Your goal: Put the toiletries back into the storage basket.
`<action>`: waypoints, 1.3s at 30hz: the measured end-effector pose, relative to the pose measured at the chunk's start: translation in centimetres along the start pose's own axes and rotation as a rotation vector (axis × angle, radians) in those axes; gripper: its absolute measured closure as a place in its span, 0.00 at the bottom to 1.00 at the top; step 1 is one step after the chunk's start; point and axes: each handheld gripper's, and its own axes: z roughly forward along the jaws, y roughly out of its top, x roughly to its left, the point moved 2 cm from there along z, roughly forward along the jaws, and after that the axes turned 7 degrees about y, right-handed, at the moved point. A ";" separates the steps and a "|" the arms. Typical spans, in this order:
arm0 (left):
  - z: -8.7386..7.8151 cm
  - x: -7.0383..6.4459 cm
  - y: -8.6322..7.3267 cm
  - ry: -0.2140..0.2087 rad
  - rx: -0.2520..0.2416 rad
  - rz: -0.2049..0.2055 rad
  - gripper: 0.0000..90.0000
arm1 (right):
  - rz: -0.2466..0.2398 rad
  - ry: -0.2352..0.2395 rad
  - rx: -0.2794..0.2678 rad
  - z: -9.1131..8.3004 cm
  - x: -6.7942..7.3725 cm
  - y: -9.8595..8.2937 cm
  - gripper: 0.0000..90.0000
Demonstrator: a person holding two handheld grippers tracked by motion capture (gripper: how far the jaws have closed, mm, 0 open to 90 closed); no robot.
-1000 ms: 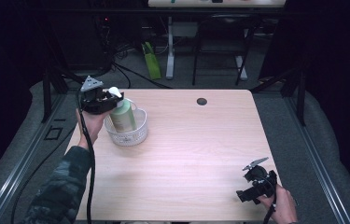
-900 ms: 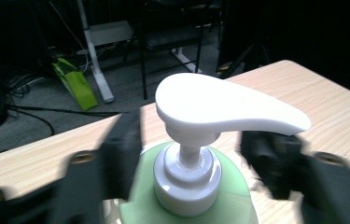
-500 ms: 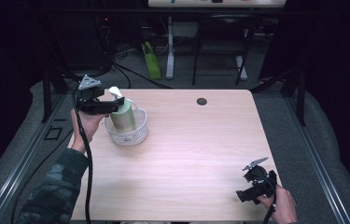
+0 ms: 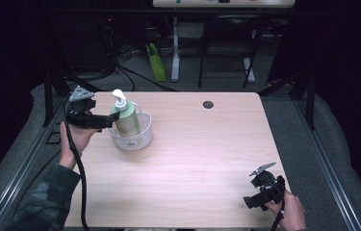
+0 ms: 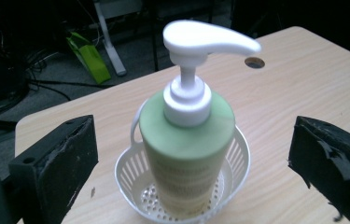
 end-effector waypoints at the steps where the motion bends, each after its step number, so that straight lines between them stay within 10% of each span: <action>1: -0.3 -0.1 -0.2 -0.002 0.002 0.006 0.01 | 0.000 0.000 -0.001 0.0 0.0 0.0 0.02; 17: -3.4 -1.9 -5.5 -0.039 0.089 0.053 0.00 | 0.003 -0.001 0.000 0.0 0.2 0.1 0.02; 39: -2.1 -3.6 -11.8 -0.038 0.108 0.069 0.00 | -0.011 -0.001 0.002 0.2 0.2 0.4 0.02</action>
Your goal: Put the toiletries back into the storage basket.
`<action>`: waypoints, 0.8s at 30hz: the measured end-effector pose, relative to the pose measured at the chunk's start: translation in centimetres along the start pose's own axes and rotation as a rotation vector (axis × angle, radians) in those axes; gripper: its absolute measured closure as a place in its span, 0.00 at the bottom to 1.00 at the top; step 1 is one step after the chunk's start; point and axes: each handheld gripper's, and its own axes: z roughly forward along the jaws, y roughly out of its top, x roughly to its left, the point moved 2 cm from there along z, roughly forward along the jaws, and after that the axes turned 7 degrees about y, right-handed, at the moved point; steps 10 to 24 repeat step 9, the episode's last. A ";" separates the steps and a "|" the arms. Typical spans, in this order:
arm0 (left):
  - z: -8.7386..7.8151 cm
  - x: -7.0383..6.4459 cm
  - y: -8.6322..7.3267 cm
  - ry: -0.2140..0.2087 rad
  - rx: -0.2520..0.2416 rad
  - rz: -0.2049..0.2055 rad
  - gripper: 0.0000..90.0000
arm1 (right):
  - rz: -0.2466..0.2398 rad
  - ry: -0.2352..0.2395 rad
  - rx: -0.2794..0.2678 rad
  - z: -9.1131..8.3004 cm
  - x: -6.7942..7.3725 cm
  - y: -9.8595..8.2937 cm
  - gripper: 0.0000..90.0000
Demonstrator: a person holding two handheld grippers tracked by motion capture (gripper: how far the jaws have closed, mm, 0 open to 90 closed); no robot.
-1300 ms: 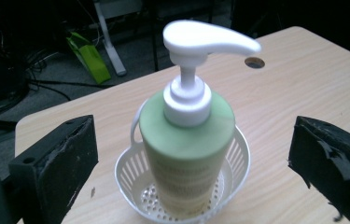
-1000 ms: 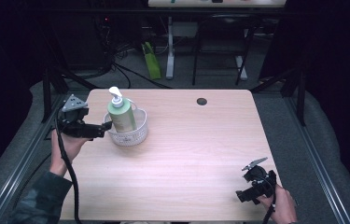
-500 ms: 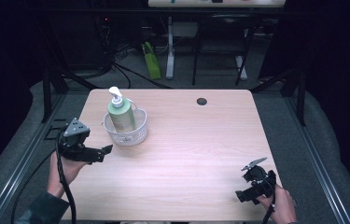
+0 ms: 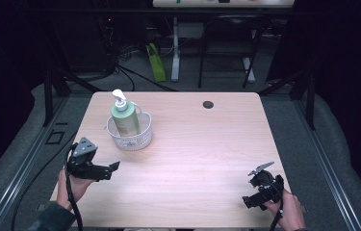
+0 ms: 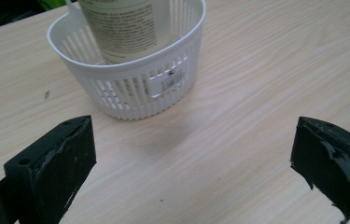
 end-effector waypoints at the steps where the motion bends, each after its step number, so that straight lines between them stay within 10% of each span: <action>1: 0.1 0.1 -0.1 0.004 0.001 0.001 0.00 | -0.004 -0.001 0.004 0.0 0.0 0.1 0.02; 24: 0.8 0.3 -0.6 0.009 0.022 -0.003 0.00 | 0.003 0.006 -0.001 0.0 -0.1 0.0 0.02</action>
